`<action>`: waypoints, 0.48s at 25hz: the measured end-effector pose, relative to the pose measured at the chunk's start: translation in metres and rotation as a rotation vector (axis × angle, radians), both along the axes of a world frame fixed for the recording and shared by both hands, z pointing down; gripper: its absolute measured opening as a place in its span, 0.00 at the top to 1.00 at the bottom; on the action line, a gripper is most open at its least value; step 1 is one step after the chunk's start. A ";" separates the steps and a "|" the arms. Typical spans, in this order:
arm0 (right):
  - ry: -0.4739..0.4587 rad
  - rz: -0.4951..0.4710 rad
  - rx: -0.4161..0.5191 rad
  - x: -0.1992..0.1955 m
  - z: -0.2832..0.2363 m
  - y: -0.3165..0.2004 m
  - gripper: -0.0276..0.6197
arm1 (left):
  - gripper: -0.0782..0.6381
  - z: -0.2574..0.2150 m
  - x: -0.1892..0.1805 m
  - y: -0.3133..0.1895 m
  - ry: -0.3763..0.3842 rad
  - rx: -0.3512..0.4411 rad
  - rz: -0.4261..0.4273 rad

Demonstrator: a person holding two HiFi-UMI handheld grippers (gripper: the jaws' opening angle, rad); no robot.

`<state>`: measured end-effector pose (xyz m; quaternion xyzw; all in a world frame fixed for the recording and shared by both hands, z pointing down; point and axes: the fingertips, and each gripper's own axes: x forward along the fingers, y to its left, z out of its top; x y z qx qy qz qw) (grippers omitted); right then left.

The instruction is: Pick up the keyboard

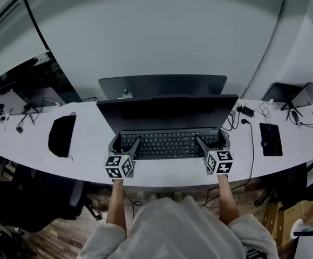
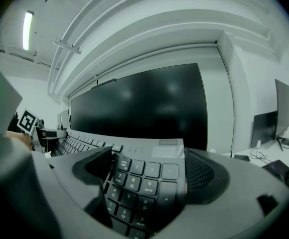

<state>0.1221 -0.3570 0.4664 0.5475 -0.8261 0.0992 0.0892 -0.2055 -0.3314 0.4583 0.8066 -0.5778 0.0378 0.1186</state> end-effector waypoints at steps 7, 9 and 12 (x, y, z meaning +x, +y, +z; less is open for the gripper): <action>0.004 0.000 -0.011 0.001 0.006 0.000 0.28 | 0.41 0.006 0.001 0.000 0.002 -0.013 0.002; 0.003 0.001 -0.013 0.001 0.007 0.000 0.28 | 0.41 0.008 0.001 0.000 0.002 -0.013 0.002; 0.003 0.004 -0.019 0.000 0.010 0.001 0.28 | 0.41 0.009 -0.001 -0.001 0.006 -0.017 -0.001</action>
